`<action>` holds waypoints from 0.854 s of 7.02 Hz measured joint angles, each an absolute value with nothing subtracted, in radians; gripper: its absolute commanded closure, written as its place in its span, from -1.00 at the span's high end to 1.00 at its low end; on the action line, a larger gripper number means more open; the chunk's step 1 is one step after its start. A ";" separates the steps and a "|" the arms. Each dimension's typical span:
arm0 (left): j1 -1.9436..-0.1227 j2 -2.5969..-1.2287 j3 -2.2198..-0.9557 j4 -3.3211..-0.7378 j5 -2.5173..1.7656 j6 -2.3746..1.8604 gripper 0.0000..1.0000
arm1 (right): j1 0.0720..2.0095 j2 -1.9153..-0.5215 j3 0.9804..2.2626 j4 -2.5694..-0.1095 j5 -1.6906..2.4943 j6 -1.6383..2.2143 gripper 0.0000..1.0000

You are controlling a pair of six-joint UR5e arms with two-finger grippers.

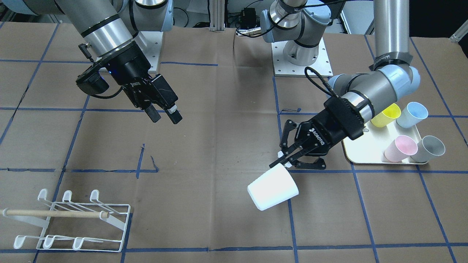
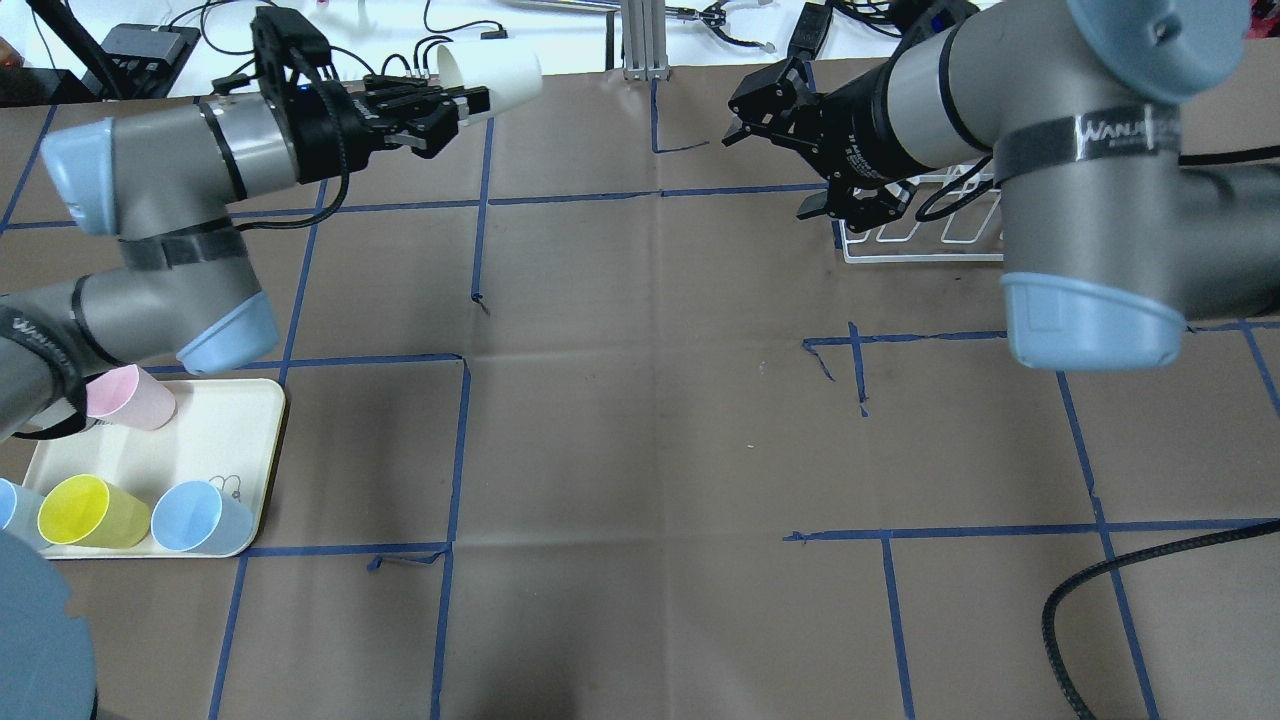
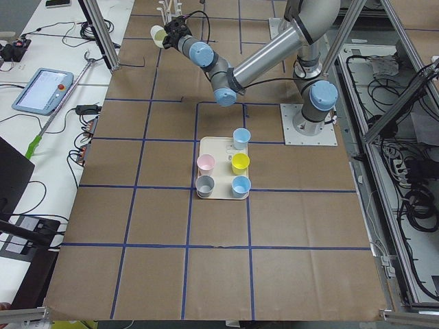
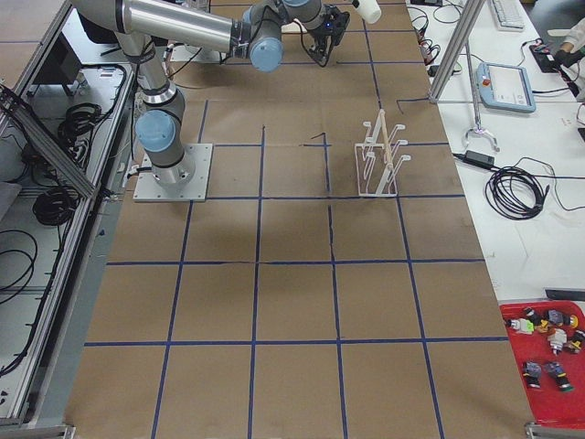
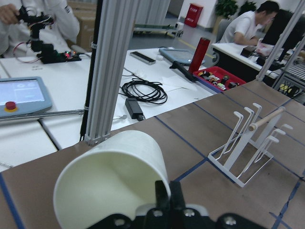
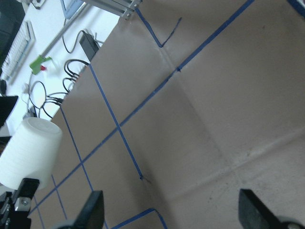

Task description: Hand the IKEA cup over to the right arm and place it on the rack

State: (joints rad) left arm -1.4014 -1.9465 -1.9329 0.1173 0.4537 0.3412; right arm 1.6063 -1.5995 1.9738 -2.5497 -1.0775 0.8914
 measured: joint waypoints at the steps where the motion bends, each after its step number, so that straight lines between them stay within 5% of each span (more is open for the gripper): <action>1: -1.441 -1.984 -1.937 0.303 0.472 0.197 -0.95 | 1.608 -1.598 2.067 -2.754 -1.049 1.052 0.98; 3: -1.495 -2.012 -1.950 0.452 0.489 0.077 -0.94 | 1.612 -1.599 2.171 -3.015 -1.030 1.305 0.98; 6: -1.535 -2.009 -2.011 0.551 0.512 0.021 -0.91 | 1.625 -1.601 2.194 -3.071 -1.027 1.386 0.99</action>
State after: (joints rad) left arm -1.5355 -2.0087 -2.0106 0.5506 0.5123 0.0213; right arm 1.6252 -1.6009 2.1944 -3.0712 -1.0268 1.3860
